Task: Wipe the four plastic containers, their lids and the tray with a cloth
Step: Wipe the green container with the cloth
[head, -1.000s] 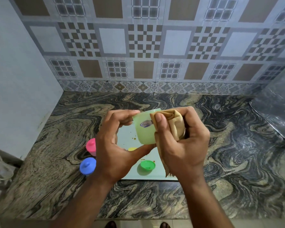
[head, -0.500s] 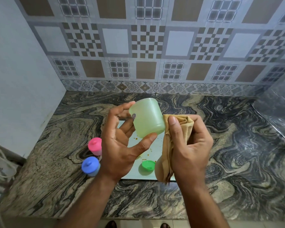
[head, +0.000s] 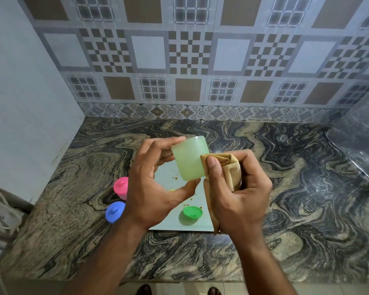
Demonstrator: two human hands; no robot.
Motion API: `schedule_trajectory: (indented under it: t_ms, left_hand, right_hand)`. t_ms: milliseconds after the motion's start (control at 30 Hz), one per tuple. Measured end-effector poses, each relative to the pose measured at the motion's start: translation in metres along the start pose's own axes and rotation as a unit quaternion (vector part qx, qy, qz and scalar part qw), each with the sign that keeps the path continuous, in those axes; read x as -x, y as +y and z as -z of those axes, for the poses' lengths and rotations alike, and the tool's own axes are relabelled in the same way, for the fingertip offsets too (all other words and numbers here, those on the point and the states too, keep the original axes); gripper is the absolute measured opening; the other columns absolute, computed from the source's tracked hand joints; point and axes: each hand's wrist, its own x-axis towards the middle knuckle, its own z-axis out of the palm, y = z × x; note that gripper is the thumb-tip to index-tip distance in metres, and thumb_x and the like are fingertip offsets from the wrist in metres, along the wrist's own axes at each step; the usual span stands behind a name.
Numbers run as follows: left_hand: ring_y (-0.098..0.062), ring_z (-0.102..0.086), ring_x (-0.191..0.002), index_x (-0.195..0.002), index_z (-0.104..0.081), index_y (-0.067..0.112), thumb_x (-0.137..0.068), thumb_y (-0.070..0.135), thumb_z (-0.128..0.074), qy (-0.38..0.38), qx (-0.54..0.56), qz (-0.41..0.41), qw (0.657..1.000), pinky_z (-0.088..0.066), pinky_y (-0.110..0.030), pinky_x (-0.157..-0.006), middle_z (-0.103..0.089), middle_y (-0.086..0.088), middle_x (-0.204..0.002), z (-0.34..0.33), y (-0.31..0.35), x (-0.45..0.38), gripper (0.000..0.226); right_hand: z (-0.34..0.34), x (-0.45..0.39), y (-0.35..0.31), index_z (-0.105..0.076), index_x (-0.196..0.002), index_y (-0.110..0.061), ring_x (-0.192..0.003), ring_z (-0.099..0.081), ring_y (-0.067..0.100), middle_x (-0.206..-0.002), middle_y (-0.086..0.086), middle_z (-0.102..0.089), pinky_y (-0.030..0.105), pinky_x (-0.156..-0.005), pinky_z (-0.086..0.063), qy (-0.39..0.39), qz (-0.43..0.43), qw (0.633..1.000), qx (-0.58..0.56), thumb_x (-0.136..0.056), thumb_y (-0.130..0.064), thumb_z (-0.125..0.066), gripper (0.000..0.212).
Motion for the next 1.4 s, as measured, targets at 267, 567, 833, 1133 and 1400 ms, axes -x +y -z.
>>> schedule_trajectory:
  t_ms: [267,567,833,1133,1400]
  left_hand:
    - [-0.031,-0.068,-0.122,-0.126,-0.058,0.032,-0.067,0.014,-0.094,-0.010,0.146,0.037,0.989,-0.054,-0.048,-0.107,-0.062,-0.008,-0.130,-0.004,0.001,0.006,0.071]
    - [-0.027,-0.075,-0.113,-0.131,-0.054,0.018,-0.067,0.021,-0.089,0.018,0.305,0.248,0.919,-0.059,-0.049,-0.093,-0.072,-0.006,-0.131,-0.010,0.008,0.015,0.073]
    - [-0.032,-0.072,-0.114,-0.141,-0.050,0.013,-0.068,0.051,-0.093,-0.007,0.399,0.307,0.864,-0.057,-0.044,-0.099,-0.073,-0.016,-0.128,-0.004,0.018,0.006,0.093]
    - [-0.019,-0.076,-0.108,-0.121,-0.078,0.014,-0.062,0.042,-0.097,-0.003,0.539,0.372,0.755,-0.061,-0.029,-0.088,-0.075,-0.013,-0.127,-0.016,0.021,0.005,0.068]
    - [-0.023,-0.077,-0.110,-0.109,-0.083,0.011,-0.055,0.028,-0.102,0.042,0.597,0.363,0.714,-0.064,-0.032,-0.083,-0.075,-0.014,-0.126,-0.021,0.025,-0.002,0.060]
  right_hand:
    - [0.000,-0.028,-0.003,-0.068,-0.085,-0.009,-0.058,-0.054,0.000,-0.068,-0.011,-0.065,0.020,-0.056,-0.045,0.005,-0.024,1.000,0.009,-0.095,-0.020,-0.078,0.018]
    - [0.003,-0.014,0.011,-0.067,-0.087,-0.012,-0.062,-0.055,0.007,-0.071,-0.007,-0.066,0.026,-0.057,-0.048,0.015,-0.064,0.996,-0.053,-0.095,-0.022,-0.075,0.015]
    - [-0.001,-0.005,0.006,-0.068,-0.086,-0.020,-0.063,-0.060,0.004,-0.075,-0.008,-0.070,0.022,-0.061,-0.049,-0.022,-0.040,0.998,-0.053,-0.093,-0.020,-0.077,0.011]
    - [-0.009,-0.008,0.008,-0.064,-0.087,-0.008,-0.063,-0.054,0.004,-0.071,-0.008,-0.063,0.022,-0.059,-0.047,0.009,-0.097,0.990,-0.102,-0.098,-0.021,-0.072,0.018]
    - [-0.015,-0.003,0.024,-0.065,-0.089,-0.004,-0.065,-0.054,0.010,-0.071,-0.001,-0.062,0.027,-0.059,-0.047,0.018,-0.164,0.979,-0.118,-0.095,-0.026,-0.070,0.024]
